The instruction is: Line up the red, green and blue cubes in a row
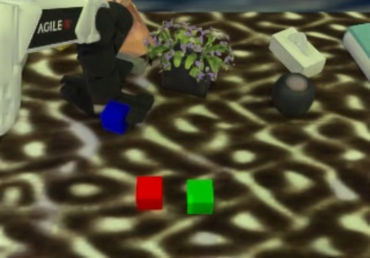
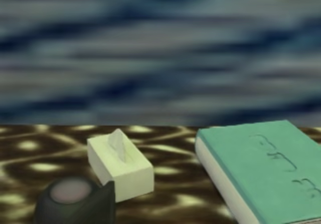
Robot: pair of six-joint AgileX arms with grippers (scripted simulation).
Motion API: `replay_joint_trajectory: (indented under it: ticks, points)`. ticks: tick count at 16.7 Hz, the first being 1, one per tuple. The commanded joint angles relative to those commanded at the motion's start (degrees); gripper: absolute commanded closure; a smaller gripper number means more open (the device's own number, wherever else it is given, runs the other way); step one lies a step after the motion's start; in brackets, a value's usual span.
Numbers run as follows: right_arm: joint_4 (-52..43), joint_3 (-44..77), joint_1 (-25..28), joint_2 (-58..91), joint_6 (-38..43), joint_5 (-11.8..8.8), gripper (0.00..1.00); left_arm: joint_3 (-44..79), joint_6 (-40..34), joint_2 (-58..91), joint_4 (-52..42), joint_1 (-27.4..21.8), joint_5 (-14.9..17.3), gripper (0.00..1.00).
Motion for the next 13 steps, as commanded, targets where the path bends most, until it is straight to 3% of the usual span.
replay_joint_trajectory:
  ticks: [10, 13]
  points:
    - [0.0, 0.0, 0.0, 0.0, 0.0, 0.0, 0.00, 0.0, 0.0, 0.0, 0.0, 0.0, 0.0, 0.98]
    - [0.0, 0.0, 0.0, 0.0, 0.0, 0.0, 0.00, 0.0, 0.0, 0.0, 0.0, 0.0, 0.0, 1.00]
